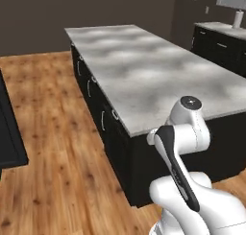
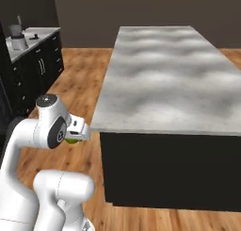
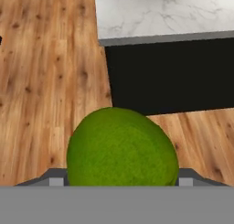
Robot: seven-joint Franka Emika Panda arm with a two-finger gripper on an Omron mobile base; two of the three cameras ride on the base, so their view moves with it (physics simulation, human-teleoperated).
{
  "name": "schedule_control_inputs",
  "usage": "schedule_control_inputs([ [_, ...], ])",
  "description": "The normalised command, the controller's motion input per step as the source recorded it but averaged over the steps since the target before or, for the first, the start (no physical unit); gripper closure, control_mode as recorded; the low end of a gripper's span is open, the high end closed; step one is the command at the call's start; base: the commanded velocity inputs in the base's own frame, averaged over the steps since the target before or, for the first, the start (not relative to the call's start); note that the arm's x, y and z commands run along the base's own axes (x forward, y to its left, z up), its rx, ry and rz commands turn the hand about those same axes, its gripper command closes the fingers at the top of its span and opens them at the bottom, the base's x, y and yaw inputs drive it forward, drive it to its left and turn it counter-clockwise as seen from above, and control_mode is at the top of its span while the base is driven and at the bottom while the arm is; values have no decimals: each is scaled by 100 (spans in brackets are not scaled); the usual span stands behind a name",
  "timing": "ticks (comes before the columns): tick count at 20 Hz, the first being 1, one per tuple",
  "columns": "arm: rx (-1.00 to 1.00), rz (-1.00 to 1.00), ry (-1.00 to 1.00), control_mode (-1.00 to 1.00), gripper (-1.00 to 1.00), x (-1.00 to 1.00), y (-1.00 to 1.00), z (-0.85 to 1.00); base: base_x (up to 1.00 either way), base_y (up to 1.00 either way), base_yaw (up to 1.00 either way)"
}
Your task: Grab the lime and onion from the fridge, place them in the blender, close the lid, and turn on the blender to create a marinade.
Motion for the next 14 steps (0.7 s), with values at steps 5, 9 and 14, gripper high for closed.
schedule_control_inputs([
  [5,0,0,0,100,100,0,0,0,53,40,38],
  [9,0,0,0,100,100,0,0,0,86,34,23],
  [14,0,0,0,100,100,0,0,0,79,56,16],
])
